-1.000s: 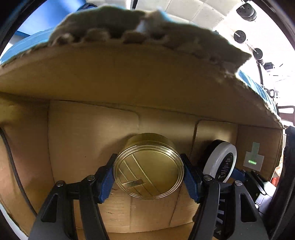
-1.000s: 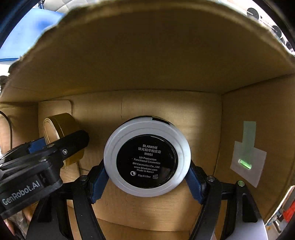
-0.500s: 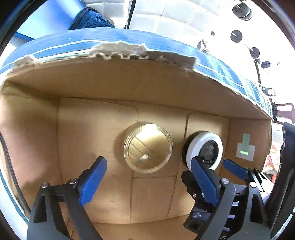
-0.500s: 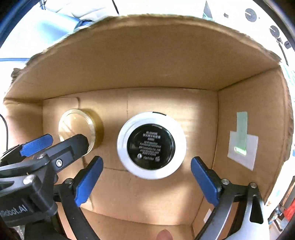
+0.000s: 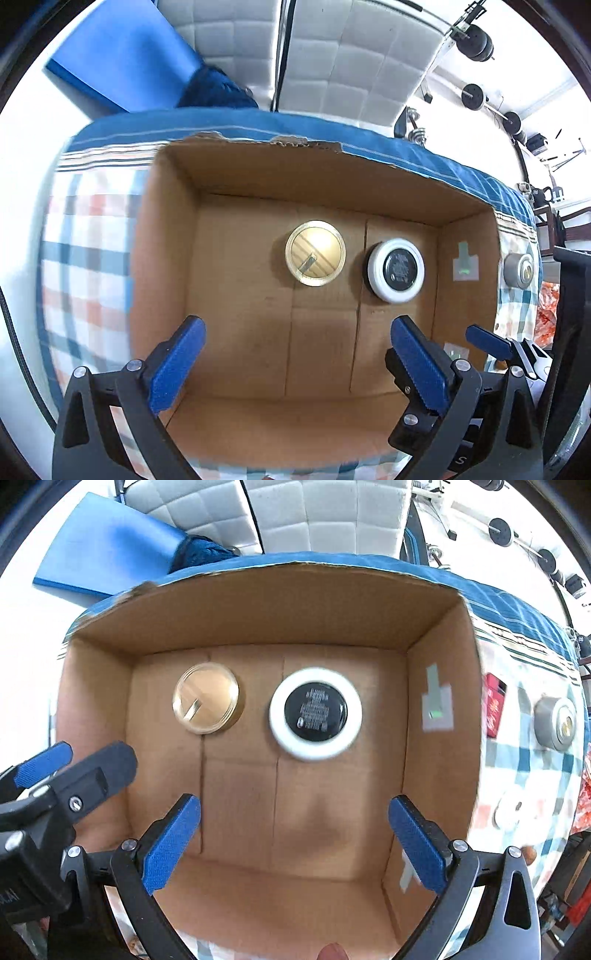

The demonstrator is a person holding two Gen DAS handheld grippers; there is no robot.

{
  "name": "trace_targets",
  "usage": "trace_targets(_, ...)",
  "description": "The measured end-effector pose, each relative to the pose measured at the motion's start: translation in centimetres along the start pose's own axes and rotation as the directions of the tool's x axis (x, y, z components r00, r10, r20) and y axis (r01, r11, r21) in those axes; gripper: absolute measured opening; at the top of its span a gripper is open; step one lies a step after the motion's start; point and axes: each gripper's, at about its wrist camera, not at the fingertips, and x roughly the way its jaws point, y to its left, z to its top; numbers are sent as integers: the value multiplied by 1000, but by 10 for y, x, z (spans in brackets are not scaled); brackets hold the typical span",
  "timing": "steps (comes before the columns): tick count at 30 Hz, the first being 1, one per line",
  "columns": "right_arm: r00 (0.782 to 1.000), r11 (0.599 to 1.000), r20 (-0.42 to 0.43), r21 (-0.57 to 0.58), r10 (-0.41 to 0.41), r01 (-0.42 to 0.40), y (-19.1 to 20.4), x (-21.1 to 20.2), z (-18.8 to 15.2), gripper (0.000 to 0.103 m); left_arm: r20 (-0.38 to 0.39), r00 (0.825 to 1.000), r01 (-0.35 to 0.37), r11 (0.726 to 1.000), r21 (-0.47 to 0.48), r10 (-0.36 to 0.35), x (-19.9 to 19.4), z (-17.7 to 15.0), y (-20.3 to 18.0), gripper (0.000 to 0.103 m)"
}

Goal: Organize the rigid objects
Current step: 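Open both tools to release the tin and jar in the box, then grasp the white round jar with the left tool while the right tool grasps the silver canister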

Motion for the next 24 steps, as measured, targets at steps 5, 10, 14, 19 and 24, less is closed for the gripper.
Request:
trace_targets(5, 999, 1000, 47, -22, 8, -7, 2, -34, -36, 103, 51, 999, -11, 1000, -1, 11, -23, -12, -10, 103)
trace_targets(10, 996, 999, 88, -38, 19, -16, -9, -58, -65, 103, 63, 998, 4, 1000, -2, -4, -39, -32, -17, 103)
trace_targets(14, 993, 999, 113, -31, 45, -42, -24, -81, -83, 103, 71, 997, 21, 1000, 12, -22, -52, -47, -33, 103)
trace_targets(19, 989, 997, 133, 37, 64, -70, -76, -104, -96, 103, 109, 993, 32, 995, 90, -41, -71, -53, -84, 103)
trace_targets(24, 993, 989, 119, 149, -2, -16, -163, -110, -120, 103, 74, 994, 67, 980, 187, -82, -53, -64, -157, 103)
